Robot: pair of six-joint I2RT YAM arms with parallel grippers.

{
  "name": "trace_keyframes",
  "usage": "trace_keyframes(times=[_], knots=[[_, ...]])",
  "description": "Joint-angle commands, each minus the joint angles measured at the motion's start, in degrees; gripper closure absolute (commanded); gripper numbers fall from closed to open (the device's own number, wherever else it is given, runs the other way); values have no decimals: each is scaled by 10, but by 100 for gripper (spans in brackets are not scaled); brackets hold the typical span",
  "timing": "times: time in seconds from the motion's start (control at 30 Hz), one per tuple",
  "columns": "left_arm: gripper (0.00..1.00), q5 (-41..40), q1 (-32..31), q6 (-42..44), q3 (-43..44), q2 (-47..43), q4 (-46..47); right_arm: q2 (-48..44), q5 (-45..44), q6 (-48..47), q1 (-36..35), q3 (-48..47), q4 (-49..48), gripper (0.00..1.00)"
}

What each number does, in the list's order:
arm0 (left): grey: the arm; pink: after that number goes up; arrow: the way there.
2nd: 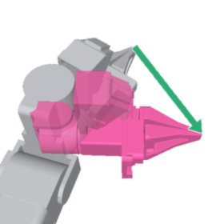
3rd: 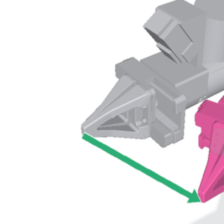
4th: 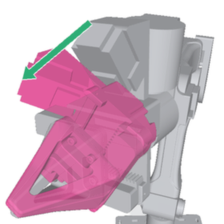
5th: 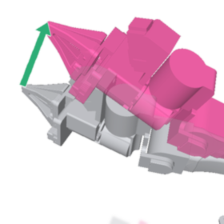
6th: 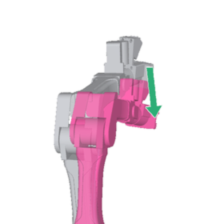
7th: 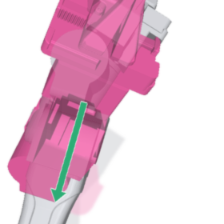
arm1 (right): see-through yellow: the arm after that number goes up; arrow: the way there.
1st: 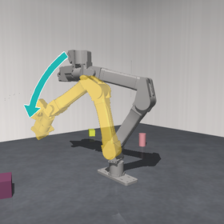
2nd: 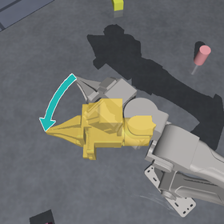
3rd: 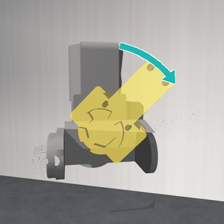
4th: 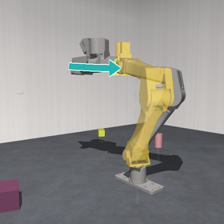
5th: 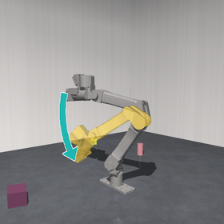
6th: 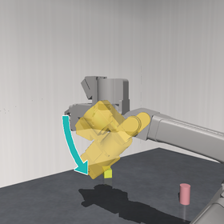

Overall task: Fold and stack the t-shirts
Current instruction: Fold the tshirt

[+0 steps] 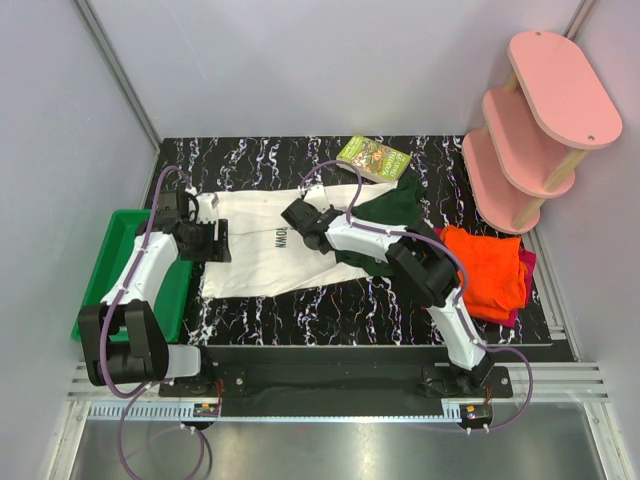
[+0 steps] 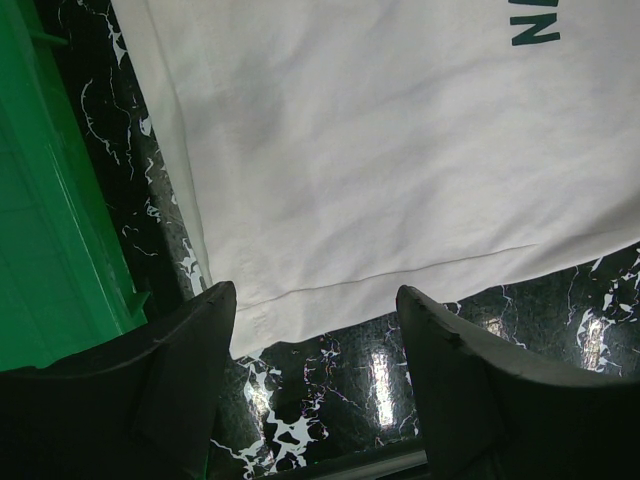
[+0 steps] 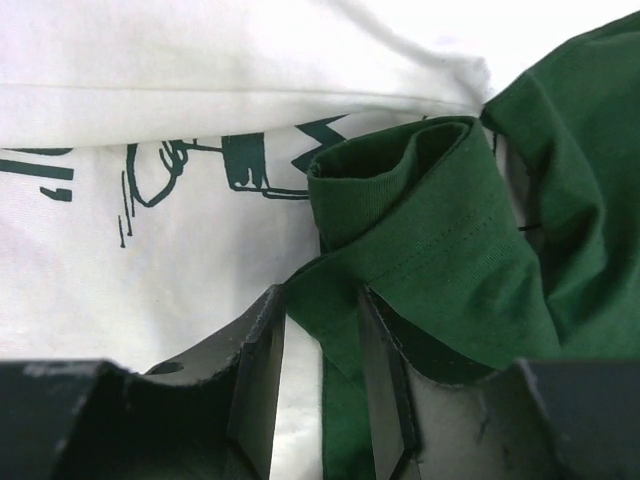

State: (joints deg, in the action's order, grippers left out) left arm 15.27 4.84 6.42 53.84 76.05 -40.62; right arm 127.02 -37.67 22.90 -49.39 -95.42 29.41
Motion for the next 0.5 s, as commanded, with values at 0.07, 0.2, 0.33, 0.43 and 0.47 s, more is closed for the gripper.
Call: trace_keyframes(times=[0.07,0.2,0.33,0.43,0.47], knots=[[30,14,1,4,7,0,11,17,10,0,-4,-28,-10,57],[30,13,0,5,6,0,11,16,10,7,-4,-17,-10,65],[30,12,0,4,6,0,12,3,2,9,-4,-3,-10,83],[30,13,0,2,6,1,11,-9,-4,11,-4,8,-10,92],[30,13,1,3,7,1,10,-12,-6,11,-4,15,-9,93]])
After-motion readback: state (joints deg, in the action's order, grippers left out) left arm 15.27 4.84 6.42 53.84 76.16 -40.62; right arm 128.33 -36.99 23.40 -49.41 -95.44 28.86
